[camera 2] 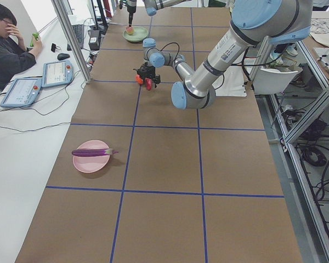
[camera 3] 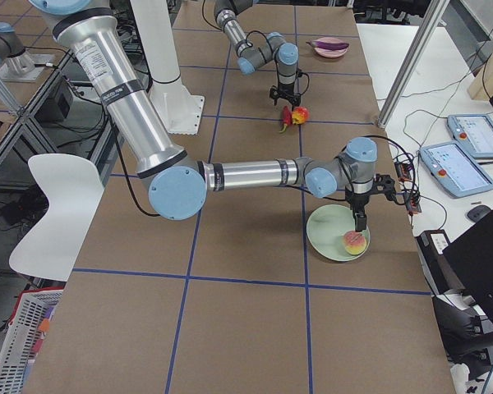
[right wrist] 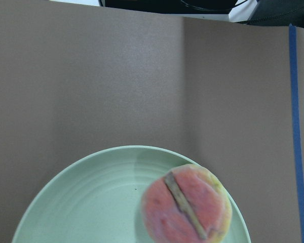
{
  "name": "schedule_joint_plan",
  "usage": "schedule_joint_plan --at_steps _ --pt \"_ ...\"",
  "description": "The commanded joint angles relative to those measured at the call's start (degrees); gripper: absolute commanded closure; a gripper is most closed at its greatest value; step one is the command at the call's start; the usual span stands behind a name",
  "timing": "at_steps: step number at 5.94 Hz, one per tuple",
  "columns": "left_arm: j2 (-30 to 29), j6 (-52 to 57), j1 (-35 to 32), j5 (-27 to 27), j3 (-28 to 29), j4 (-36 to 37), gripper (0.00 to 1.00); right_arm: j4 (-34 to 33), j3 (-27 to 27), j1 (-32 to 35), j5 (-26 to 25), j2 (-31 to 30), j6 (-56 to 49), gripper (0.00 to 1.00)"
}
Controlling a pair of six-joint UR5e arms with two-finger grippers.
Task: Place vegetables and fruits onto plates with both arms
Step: 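Grasp the red chili pepper with left gripper while right gripper releases the peach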
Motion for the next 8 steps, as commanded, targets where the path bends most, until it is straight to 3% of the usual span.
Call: schedule_joint_plan --at_steps 1,2,3,4,5,7,8 --pt "0.0 -0.6 0.3 0.1 0.2 -0.6 0.14 -1.7 1.5 1.3 2.4 0.0 0.0 0.00" --pt "0.0 -0.6 0.3 0.1 1.2 -2.2 0.22 -1.7 1.5 1.6 2.9 0.0 0.0 0.00" --pt "0.0 -0.7 0.2 0.1 1.6 -2.9 0.36 -1.7 1.5 2.0 3.1 -0.1 -0.1 0.00" --pt "0.0 -1.5 0.1 0.1 1.6 -3.0 0.62 -1.7 1.7 2.2 3.1 -0.1 -0.1 0.00" --pt "0.0 -1.8 -0.4 0.1 1.2 -2.9 1.00 -1.9 2.2 2.5 3.1 -0.2 -0.1 0.00" --pt "0.1 -0.7 -3.5 -3.0 -1.1 -2.3 1.00 -2.4 2.6 3.1 4.7 -0.2 -0.1 0.00" --pt "0.7 -0.6 -6.8 -7.6 -2.1 -1.2 1.00 -4.9 5.8 3.1 7.2 -0.6 0.1 0.00"
